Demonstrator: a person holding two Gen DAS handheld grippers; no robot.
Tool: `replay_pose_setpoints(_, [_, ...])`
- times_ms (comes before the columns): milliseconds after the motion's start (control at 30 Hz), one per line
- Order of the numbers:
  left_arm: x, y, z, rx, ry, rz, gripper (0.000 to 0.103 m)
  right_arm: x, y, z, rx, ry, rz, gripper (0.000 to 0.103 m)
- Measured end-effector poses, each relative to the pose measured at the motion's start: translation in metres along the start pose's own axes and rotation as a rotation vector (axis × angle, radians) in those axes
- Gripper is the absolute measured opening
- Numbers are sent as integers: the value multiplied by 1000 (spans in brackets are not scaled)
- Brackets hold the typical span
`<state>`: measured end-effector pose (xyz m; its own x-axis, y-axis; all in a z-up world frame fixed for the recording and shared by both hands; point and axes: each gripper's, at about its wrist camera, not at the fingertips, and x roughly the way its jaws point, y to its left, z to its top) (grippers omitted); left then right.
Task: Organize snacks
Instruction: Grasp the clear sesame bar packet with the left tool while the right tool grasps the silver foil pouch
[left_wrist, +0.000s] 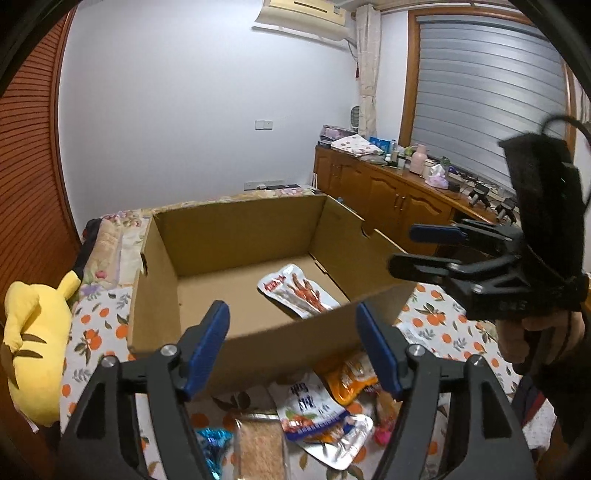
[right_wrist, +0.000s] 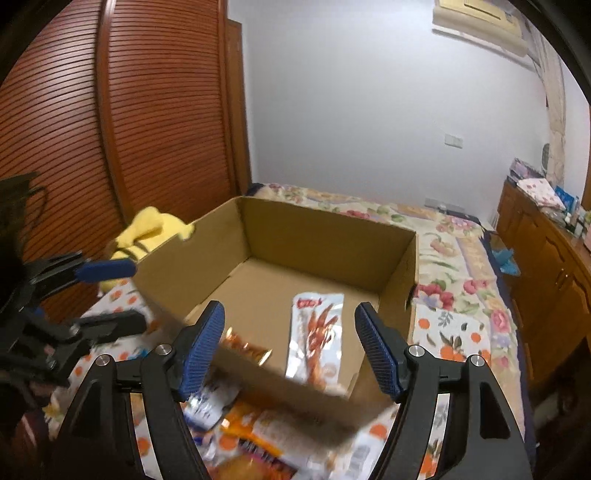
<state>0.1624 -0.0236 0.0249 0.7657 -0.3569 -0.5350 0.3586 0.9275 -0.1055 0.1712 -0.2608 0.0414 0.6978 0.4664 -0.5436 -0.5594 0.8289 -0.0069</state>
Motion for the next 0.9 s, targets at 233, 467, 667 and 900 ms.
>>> replay_pose_setpoints(233, [-11,-12,-29,31,21,-7,72,-25,-6,-46,60,14,9,75])
replay_pose_setpoints(467, [-10,-17,-62,44,70,-3,72,-26,-13,-96,104,69,-37,74])
replay_pose_setpoints(667, [1,-10,-85,30,124,8,71,-19,-19,-122,130,112,-48,74])
replay_pose_setpoints(900, [16,-6,-105,24,182,7,58,-11,-19,-138,155,137,-57,74])
